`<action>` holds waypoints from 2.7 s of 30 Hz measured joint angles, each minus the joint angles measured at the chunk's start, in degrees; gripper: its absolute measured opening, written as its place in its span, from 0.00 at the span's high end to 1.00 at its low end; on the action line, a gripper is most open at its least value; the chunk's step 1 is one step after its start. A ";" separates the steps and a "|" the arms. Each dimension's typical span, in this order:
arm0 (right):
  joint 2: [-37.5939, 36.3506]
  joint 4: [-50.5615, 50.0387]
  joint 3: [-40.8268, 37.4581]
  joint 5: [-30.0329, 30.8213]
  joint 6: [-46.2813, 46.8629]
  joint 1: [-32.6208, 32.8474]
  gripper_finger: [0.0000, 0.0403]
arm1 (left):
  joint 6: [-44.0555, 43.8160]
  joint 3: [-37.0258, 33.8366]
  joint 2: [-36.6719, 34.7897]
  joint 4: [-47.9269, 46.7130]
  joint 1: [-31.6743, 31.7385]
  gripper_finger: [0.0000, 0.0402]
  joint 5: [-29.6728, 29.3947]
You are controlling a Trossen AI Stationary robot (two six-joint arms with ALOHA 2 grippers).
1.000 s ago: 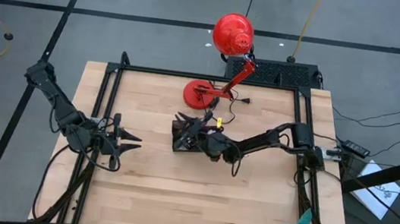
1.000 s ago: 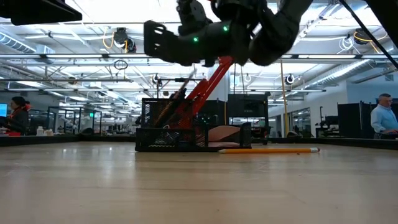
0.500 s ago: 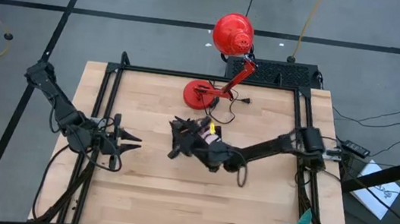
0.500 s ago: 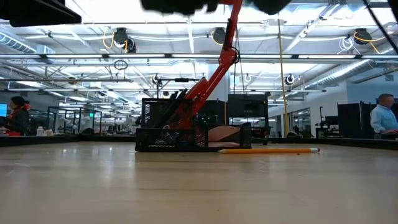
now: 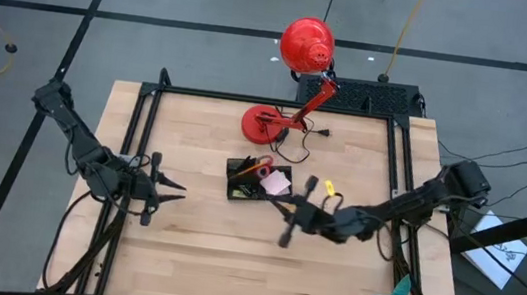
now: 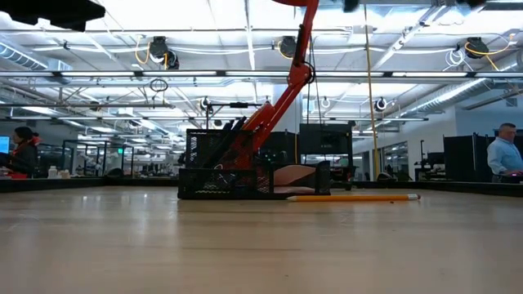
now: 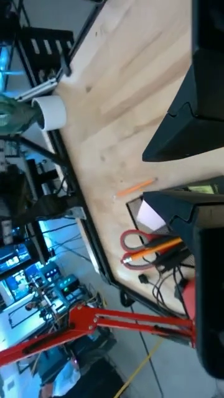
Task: Pick and place office supplies into organizer
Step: Put the yellow pencil into the desk organizer
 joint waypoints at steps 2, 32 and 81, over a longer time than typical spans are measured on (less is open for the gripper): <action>-0.63 5.07 -4.98 0.08 1.25 1.35 0.99 | -0.61 0.00 1.72 0.50 0.00 0.77 0.64; -32.65 3.19 -26.52 -11.78 -6.76 10.80 1.00 | 1.14 47.37 72.73 9.24 18.60 0.77 20.04; -45.98 -5.65 -26.45 -5.85 -14.75 29.62 1.00 | -3.63 90.12 106.47 -14.22 39.30 0.37 33.24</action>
